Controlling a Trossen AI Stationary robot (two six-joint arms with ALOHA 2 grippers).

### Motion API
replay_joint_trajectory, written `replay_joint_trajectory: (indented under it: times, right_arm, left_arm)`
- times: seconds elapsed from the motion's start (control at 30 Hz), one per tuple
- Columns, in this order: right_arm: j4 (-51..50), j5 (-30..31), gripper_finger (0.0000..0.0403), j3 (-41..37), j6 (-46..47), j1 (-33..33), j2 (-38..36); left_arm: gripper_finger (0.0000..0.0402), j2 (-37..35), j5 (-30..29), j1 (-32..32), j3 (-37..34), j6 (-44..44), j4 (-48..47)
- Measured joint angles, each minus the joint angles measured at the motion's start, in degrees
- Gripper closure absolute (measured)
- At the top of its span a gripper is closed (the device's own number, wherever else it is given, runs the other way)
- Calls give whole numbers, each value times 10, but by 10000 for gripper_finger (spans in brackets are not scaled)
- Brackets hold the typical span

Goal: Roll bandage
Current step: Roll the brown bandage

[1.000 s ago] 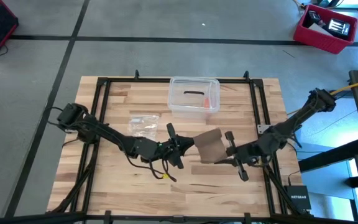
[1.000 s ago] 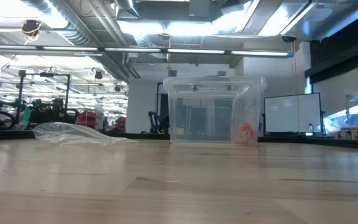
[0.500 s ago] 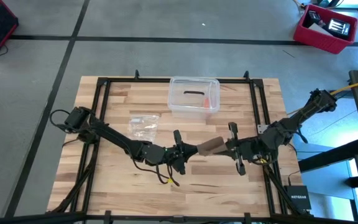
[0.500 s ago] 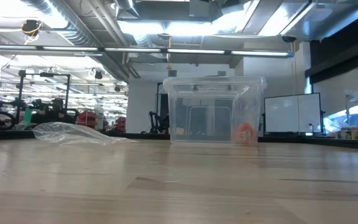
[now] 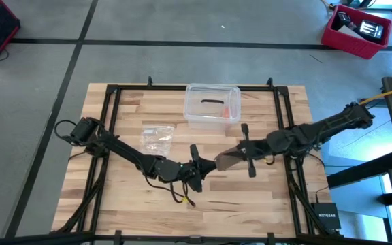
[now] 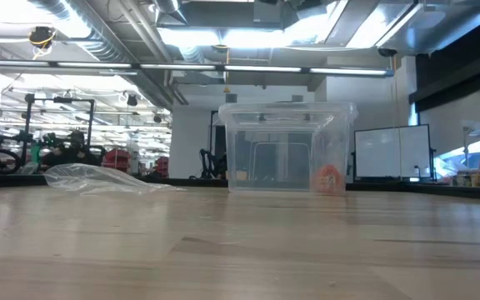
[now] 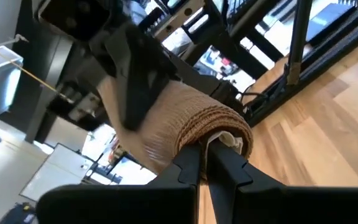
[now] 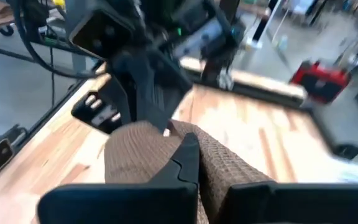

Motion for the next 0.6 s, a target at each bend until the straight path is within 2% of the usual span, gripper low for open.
replay_joint_trajectory:
  times: [0.17,0.27,0.43,0.6]
  right_arm:
    - [-39,-15,392,0,72,-11,8]
    - [-49,-17,373,1,105,-10,11]
    - [-84,-17,300,1,148,-10,15]
    - [-92,-5,214,1,156,-11,15]
  left_arm:
    - [396,1,-34,-6,-1,55,-3]
    - [396,1,-43,-7,-1,81,-3]
    - [396,1,-46,-7,-1,111,-4]
    - [396,1,-46,-8,-1,94,-23]
